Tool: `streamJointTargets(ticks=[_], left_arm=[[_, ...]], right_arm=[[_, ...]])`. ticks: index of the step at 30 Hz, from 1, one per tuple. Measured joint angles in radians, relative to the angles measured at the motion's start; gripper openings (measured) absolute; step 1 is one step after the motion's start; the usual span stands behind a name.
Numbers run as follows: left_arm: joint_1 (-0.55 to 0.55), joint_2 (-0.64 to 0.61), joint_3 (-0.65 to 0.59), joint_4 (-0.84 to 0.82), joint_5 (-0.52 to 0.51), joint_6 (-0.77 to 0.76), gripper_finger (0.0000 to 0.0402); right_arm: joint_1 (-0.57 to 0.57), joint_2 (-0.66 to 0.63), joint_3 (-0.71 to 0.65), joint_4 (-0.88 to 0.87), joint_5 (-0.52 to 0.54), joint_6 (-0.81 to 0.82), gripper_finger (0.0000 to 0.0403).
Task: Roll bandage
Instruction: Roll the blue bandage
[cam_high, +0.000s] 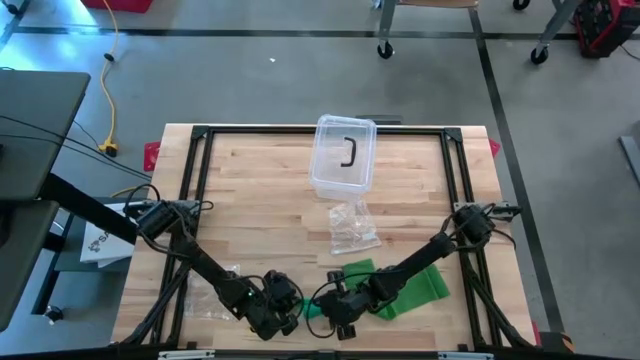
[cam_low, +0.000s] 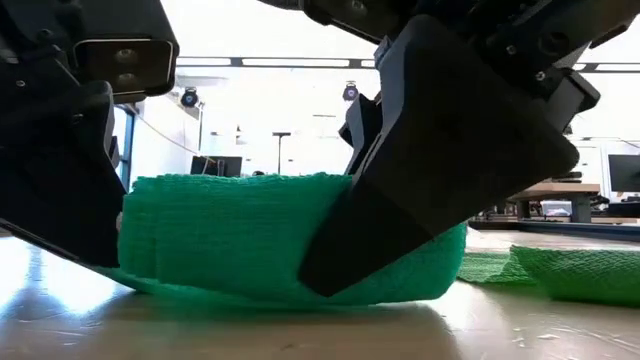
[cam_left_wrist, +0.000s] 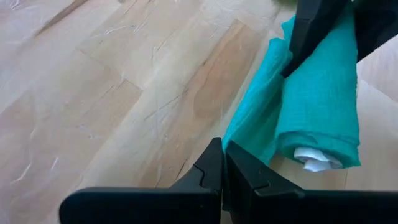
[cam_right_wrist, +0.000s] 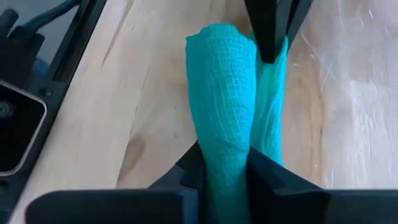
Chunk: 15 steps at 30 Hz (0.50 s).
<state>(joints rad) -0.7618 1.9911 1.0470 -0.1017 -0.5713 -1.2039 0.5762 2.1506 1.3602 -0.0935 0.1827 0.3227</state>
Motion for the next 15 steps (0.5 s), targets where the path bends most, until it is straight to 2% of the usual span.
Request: streamJointTargets(ticks=[5, 10, 15], left_arm=[[0.015, 0.0, -0.002, 0.019, -0.003, 0.059, 0.0], [0.041, 0.002, -0.003, 0.066, 0.004, 0.082, 0.0], [0.05, 0.005, -0.005, 0.102, 0.005, 0.114, 0.0]], right_arm=[[-0.001, 0.0, 0.0, 0.023, -0.03, -0.109, 0.0057], [-0.027, 0.0, 0.0, 0.041, -0.17, -0.194, 0.0058], [-0.035, 0.0, 0.0, 0.041, -0.184, -0.2, 0.0081]])
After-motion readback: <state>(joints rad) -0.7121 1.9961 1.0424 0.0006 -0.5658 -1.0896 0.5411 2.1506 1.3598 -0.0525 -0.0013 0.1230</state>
